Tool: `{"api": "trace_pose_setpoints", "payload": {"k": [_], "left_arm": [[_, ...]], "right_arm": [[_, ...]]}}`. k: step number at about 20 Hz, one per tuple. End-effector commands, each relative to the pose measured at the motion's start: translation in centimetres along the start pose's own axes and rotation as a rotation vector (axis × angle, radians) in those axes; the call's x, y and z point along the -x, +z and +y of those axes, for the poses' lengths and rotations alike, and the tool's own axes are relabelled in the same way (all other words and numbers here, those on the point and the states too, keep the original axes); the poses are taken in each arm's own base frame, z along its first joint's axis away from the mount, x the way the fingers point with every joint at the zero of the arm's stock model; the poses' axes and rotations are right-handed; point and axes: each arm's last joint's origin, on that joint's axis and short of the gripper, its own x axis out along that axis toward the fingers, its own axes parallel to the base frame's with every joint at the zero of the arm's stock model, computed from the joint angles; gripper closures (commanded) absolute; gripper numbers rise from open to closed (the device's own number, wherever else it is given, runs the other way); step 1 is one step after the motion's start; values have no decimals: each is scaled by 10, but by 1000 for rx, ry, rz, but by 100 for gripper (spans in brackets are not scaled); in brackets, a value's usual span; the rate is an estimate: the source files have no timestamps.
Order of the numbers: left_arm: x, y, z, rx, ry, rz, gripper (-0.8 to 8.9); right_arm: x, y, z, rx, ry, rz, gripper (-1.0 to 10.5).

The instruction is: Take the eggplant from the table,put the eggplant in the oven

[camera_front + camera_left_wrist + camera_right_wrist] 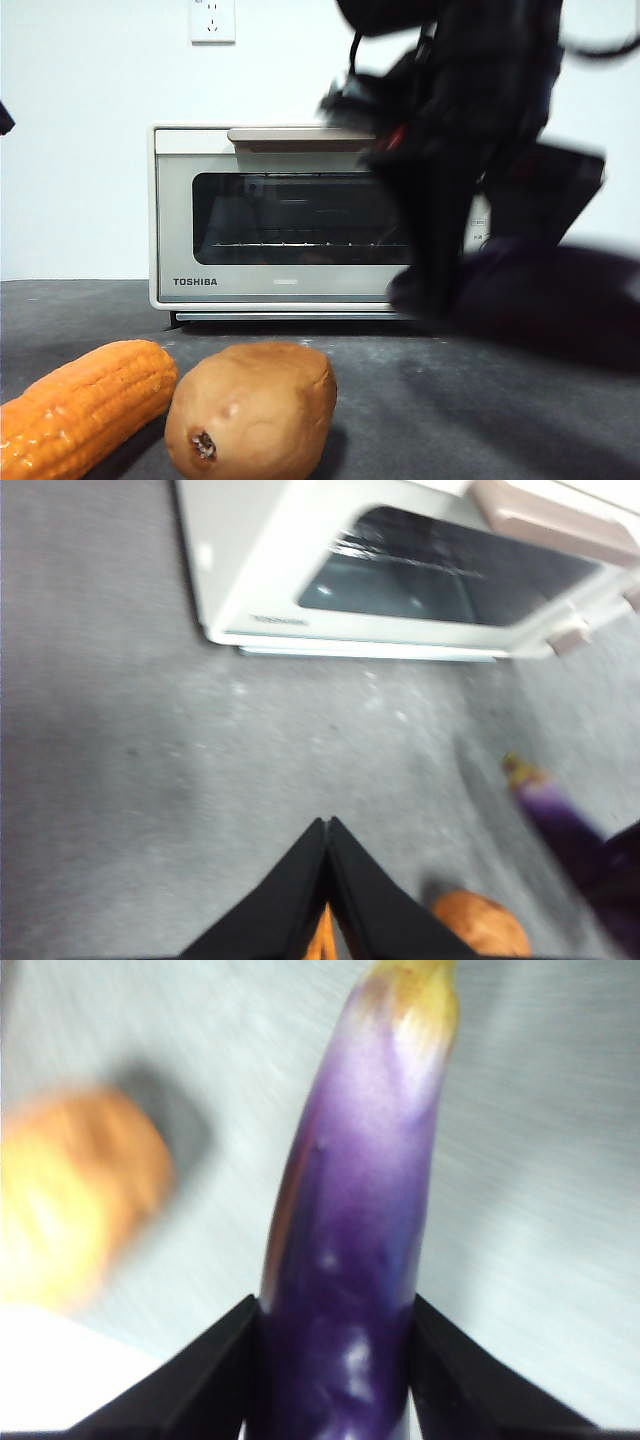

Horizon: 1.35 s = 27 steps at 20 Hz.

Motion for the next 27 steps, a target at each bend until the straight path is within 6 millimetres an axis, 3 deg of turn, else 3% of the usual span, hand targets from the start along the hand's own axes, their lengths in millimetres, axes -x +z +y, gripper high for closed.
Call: {"api": "trace_pose_setpoints", "payload": {"k": [1, 6, 11, 15, 22, 27], "left_arm": [[-2, 16, -11, -48, -41, -2, 809], [-29, 58, -40, -138, -124, 63, 809], [-72, 100, -73, -257, -148, 105, 809], [-108, 125, -96, -342, -145, 111, 809], [-154, 128, -108, -425, -78, 150, 809], [-163, 122, -105, -458, -57, 194, 809]], "right_arm": [[31, -8, -2, 171, -118, -33, 812], [87, -33, -23, 136, -436, -374, 812], [125, -58, -35, 57, -446, -611, 812], [140, -74, -43, 18, -461, -690, 812], [151, -95, -53, -28, -500, -726, 812], [155, -100, -55, -35, -493, -744, 812]]}}
